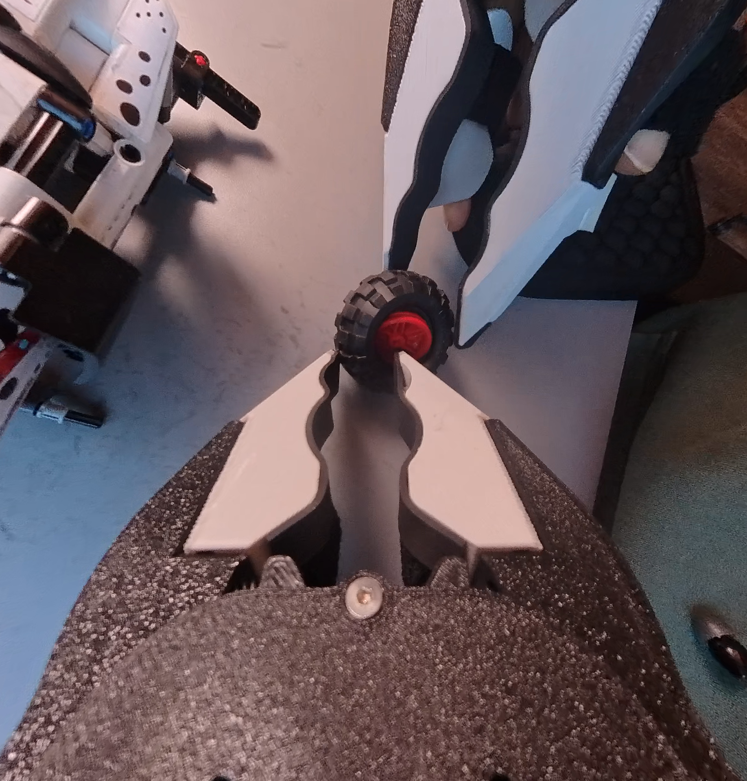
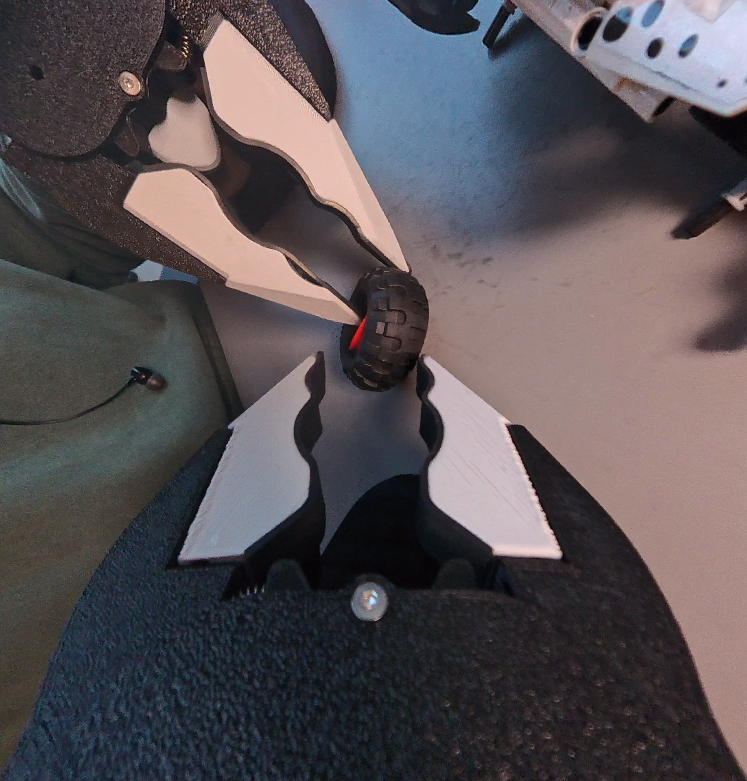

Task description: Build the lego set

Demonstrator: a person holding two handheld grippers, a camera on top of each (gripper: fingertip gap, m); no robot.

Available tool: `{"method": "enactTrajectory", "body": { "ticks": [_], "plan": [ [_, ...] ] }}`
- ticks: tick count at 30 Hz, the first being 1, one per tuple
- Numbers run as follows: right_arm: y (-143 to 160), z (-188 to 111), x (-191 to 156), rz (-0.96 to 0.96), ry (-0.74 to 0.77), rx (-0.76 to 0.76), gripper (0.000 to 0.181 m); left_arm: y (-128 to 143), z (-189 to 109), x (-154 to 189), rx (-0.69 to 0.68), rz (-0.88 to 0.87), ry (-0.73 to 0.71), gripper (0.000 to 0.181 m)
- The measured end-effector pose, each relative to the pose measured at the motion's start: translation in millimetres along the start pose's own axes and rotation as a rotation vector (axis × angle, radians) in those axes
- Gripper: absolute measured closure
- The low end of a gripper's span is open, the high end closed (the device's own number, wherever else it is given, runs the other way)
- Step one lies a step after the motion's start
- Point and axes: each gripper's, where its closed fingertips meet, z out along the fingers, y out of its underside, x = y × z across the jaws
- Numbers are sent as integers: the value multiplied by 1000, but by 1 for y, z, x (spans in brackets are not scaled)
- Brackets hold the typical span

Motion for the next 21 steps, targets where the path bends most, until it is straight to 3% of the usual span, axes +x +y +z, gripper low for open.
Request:
{"method": "enactTrajectory", "body": {
  "ticks": [5, 11, 14, 16, 21],
  "plan": [
    [-5, 3, 3, -127, 69, 20, 151, 4, -11, 10, 44, 23, 55, 148],
    [-14, -10, -28, -901, 255, 176, 156, -3, -32, 27, 165, 272, 18, 117],
    [-11, -12, -40, -1105, 321, 233, 155, 2, -24, 36, 147, 411, -35, 127],
    [-6, -11, -41, -1198, 372, 253, 155, 3, -20, 38, 149, 498, -94, 150],
    [2, -8, -38, -1474, 613, 253, 155, 4, -18, 37, 157, 725, -314, 155]
  ]
}}
